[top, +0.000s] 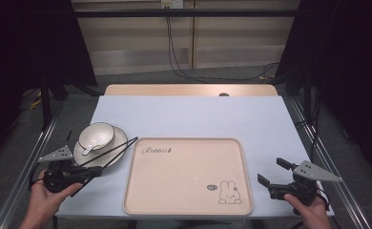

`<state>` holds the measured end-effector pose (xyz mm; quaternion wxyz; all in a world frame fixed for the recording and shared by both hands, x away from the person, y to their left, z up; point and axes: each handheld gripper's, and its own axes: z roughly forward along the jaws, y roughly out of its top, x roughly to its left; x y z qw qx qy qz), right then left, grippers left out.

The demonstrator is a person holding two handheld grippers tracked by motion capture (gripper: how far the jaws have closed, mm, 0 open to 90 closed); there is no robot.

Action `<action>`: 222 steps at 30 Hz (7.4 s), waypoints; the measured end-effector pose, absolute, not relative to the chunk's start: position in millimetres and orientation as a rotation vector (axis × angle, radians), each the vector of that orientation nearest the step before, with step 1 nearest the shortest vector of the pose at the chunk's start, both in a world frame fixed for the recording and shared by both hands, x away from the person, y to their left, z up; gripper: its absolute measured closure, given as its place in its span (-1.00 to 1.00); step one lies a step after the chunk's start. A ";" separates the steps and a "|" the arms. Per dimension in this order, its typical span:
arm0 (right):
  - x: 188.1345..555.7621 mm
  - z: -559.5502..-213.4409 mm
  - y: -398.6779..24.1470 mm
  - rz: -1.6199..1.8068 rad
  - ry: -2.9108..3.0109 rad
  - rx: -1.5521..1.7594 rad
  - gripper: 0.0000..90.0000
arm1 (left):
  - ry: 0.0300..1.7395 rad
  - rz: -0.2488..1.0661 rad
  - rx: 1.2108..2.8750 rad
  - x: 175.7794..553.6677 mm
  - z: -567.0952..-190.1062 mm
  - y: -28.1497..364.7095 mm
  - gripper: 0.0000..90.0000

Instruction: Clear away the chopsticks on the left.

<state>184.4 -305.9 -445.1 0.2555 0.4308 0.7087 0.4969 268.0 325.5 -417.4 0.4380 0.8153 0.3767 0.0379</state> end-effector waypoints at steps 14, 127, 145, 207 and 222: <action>183.5 -444.1 -305.9 1.373 1.928 1.148 -0.91 | 0.964 0.119 1.976 242.8 -407.7 287.2 0.91; 182.7 -443.0 -305.6 1.401 1.939 1.106 -0.95 | 0.941 0.334 1.830 242.6 -433.3 269.2 -0.92; 182.8 -443.1 -305.0 1.404 1.942 1.106 -0.95 | 0.903 0.373 1.803 231.0 -433.5 317.9 -0.95; 183.2 -443.7 -304.2 1.401 1.953 1.112 -0.95 | 0.912 0.334 2.190 316.5 -450.1 356.0 0.53; 183.2 -443.8 -304.4 1.399 1.956 1.117 -0.95 | 0.886 0.286 2.231 322.0 -453.2 343.1 0.89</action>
